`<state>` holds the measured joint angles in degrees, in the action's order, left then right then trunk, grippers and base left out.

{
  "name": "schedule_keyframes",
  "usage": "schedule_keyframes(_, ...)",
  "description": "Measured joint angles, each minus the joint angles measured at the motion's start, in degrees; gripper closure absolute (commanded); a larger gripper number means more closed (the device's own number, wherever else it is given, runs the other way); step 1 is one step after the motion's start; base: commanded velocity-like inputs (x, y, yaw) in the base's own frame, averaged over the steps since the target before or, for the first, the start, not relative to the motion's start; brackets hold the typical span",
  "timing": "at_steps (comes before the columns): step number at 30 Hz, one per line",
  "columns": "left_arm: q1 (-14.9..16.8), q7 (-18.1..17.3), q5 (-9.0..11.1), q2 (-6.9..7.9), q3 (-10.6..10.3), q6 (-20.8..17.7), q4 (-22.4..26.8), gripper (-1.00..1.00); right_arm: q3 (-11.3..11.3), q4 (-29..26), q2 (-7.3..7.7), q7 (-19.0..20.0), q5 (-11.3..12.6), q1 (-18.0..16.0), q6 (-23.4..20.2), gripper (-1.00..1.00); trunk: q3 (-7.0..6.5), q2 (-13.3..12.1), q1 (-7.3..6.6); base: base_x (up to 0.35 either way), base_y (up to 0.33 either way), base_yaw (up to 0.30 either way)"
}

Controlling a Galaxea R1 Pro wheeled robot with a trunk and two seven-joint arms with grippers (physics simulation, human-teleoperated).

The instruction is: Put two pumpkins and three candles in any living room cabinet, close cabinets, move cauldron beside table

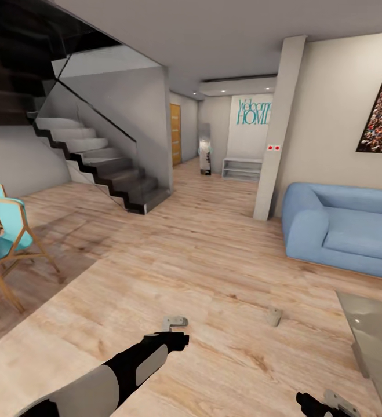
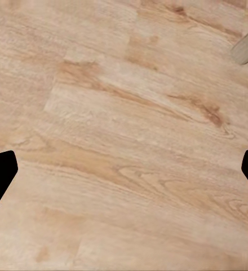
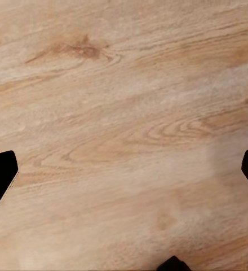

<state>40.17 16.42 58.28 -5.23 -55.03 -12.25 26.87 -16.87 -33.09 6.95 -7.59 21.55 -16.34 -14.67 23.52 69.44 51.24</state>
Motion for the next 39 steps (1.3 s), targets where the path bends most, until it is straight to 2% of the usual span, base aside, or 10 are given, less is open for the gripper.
schedule_keyframes(14, 0.0, 0.1, 0.0, 0.01, 0.0, 0.1, 0.0, -1.00, 0.0, 0.0, 0.08, 0.0, 0.0, 0.0, 0.0, -1.00, 0.00, 0.0, 0.00, 0.331, 0.058, -0.223)
schedule_keyframes(39, 0.0, 0.0, 0.0, 0.01, 0.0, 0.1, 0.0, -1.00, 0.1, 0.0, 0.00, 0.0, 0.0, 0.0, 0.1, -1.00, 0.00, 0.0, 0.00, 0.334, 0.001, -0.022)
